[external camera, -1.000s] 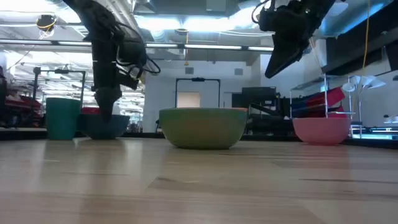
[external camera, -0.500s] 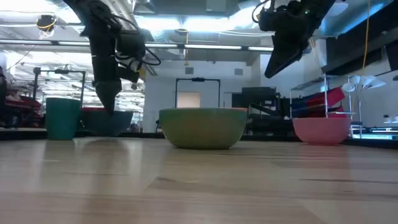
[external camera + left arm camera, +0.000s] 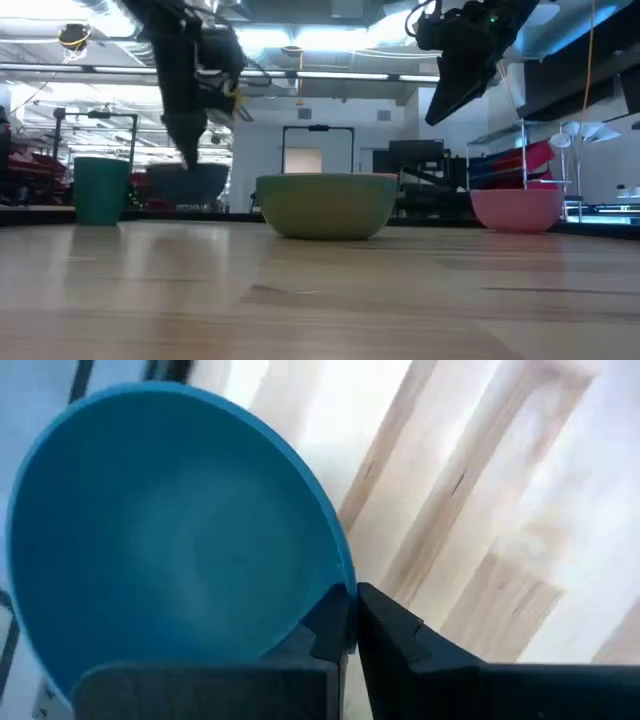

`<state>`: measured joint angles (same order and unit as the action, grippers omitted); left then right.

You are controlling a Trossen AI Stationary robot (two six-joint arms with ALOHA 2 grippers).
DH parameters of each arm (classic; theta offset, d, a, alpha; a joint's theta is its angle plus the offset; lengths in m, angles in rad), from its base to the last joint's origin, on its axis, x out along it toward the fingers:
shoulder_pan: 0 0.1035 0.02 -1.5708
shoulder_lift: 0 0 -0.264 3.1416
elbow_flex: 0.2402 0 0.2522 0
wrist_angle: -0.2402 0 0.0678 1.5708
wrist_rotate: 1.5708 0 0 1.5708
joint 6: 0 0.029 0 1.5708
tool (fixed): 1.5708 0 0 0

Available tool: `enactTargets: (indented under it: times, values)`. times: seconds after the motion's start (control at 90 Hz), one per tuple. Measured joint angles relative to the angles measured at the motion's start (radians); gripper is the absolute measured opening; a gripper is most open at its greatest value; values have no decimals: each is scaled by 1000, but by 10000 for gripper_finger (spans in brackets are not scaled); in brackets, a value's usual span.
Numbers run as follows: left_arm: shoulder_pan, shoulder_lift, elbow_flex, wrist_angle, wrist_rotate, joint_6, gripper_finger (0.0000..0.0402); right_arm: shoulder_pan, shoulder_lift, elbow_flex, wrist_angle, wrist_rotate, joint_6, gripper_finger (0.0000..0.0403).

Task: Nest bowls inside each other
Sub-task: Stack the blue bowl on top of the orange bowl

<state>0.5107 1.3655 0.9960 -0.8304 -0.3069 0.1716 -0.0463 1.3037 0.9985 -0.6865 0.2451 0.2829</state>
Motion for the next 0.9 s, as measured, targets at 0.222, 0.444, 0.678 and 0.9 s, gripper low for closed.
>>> enactTargets:
  times: [0.222, 0.444, 0.678, 0.9]
  values:
    - [-38, 0, 89, -67, 0, -2, 0, 0, 0, 0, 0, 0, -1, 81]
    - [-30, 0, 91, -148, -1, 15, 0, 0, 0, 0, 0, 0, -3, 81]
    - [-109, 1, 98, -159, 66, -8, 0, 0, 0, 0, -7, 8, -4, 81]
    - [-254, 2, 164, -99, 77, -33, 0, 0, 0, 0, -25, 21, -3, 80]
